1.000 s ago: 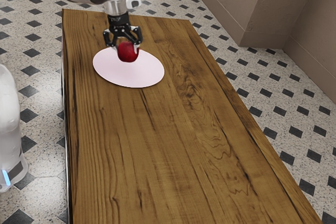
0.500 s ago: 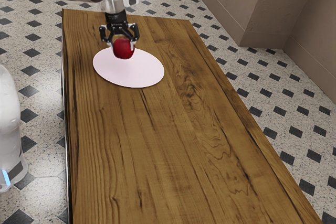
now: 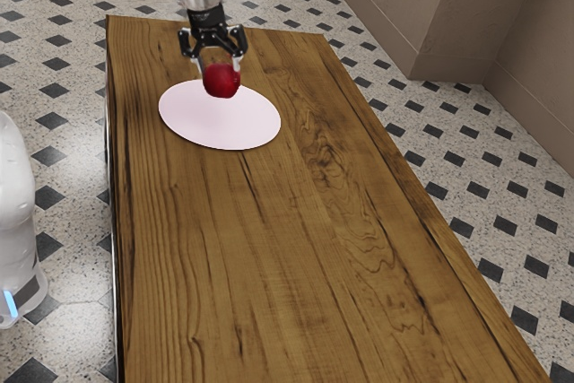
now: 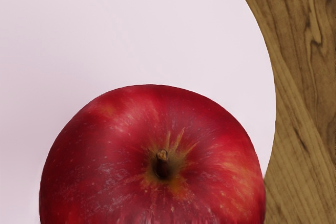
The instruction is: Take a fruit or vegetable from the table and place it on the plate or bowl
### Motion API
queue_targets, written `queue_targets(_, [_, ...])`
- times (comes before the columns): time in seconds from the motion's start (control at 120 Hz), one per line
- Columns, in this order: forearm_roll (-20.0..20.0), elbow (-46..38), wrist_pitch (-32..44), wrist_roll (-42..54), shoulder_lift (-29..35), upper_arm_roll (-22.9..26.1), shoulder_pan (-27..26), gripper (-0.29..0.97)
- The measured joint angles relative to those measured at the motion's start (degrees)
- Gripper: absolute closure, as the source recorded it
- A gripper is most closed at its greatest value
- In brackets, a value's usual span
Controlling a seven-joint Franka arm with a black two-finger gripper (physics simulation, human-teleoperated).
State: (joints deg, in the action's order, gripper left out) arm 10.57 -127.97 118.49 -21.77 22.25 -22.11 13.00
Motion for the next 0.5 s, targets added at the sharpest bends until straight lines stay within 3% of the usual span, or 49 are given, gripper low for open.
queue_targets(0.3, [1.85,2.61,0.03,-0.29,-0.34,0.50,0.31,0.01])
queue_targets(0.4, [2.12,10.54,-0.17,-6.03,-4.11,11.21,-0.24,0.01])
queue_targets(0.5, [-0.67,29.62,-4.54,-16.49,-13.80,26.37,-1.67,0.00])
